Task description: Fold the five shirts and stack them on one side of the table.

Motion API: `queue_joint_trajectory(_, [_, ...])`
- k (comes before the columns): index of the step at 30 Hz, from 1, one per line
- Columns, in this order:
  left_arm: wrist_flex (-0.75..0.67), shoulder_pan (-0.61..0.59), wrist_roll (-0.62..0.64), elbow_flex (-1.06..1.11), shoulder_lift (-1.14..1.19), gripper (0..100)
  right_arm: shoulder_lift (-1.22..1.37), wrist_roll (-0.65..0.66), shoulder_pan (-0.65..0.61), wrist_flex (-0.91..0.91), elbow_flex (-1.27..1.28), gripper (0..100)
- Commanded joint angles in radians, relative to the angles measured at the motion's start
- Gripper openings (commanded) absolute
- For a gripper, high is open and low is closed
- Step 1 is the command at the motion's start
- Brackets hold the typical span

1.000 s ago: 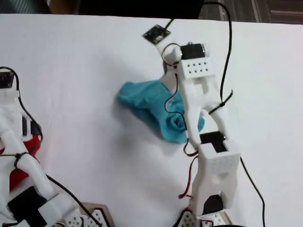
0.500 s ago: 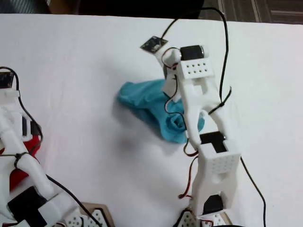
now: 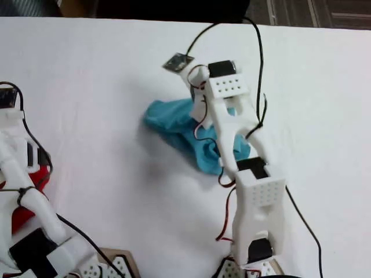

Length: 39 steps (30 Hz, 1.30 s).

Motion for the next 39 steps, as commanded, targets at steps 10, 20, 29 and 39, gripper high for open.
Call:
queue_joint_trajectory(10, [-0.015, 0.0, -0.008, -0.012, -0.046, 26, 0.004, 0.003, -0.019, 0.042, -0.12, 26.5])
queue_joint_trajectory(20, [-0.014, 0.0, -0.008, -0.01, -0.046, 26, -0.001, 0.003, -0.021, 0.025, -0.127, 1.2])
queue_joint_trajectory(29, [-0.015, 0.0, -0.008, -0.008, -0.046, 26, -0.007, 0.003, -0.018, 0.044, -0.212, 2.0])
queue_joint_trajectory(39, [-0.014, 0.0, -0.008, -0.01, -0.046, 26, 0.004, 0.005, -0.005, 0.085, -0.253, 2.7])
